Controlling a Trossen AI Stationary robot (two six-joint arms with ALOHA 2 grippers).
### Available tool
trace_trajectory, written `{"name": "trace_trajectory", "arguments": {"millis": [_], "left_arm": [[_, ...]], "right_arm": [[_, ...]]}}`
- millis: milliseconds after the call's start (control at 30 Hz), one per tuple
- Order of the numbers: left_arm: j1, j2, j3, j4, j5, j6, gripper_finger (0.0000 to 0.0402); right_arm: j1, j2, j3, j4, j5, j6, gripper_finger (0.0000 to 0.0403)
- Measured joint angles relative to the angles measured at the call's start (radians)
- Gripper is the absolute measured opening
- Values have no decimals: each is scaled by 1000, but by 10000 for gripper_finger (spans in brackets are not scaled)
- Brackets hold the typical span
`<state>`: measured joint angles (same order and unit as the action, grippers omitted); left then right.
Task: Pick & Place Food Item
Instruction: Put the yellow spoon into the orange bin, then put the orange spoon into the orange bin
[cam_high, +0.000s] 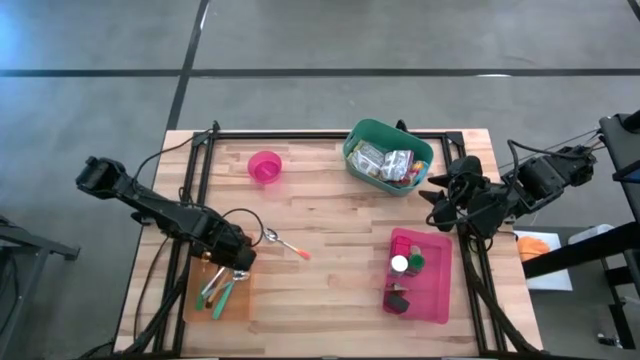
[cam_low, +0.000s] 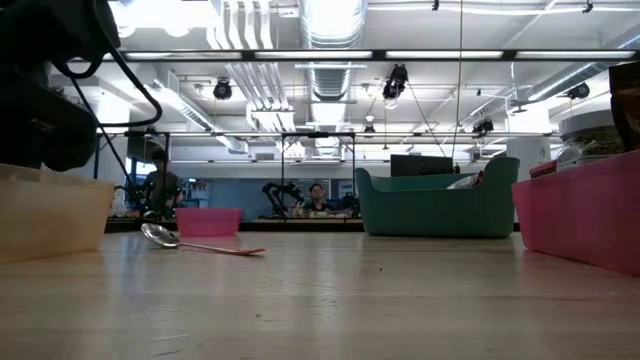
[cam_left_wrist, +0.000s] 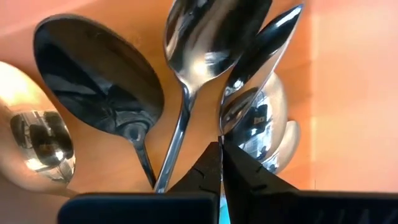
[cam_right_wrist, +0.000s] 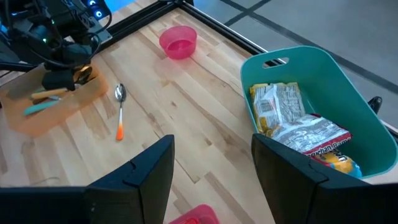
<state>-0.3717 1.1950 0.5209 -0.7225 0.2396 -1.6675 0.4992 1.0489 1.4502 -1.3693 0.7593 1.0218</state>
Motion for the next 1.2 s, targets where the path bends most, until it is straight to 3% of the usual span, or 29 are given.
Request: {"name": "trace_trajectory", "arguments": {"millis": [433,700,800,900,1033,1200], "left_arm": [[0,1,23,20,65,38,153],[0,-4,124,-53,60,38,170],[1,-4,211,-152,6,39,170],[18,-3,323,-220,-116,72,170],[87,32,458,-227,-235,285,170],[212,145,557,-219,-236,755,170]], "right_arm": [[0,0,0,0,0,0,210],[0,0,0,0,-2,-2,210],[0,0,0,0,-2,-4,210],[0,0,0,0,-2,-4,210],[0,0,0,0,-2,-4,210],[0,0,0,0,-2,-8,210]]}}
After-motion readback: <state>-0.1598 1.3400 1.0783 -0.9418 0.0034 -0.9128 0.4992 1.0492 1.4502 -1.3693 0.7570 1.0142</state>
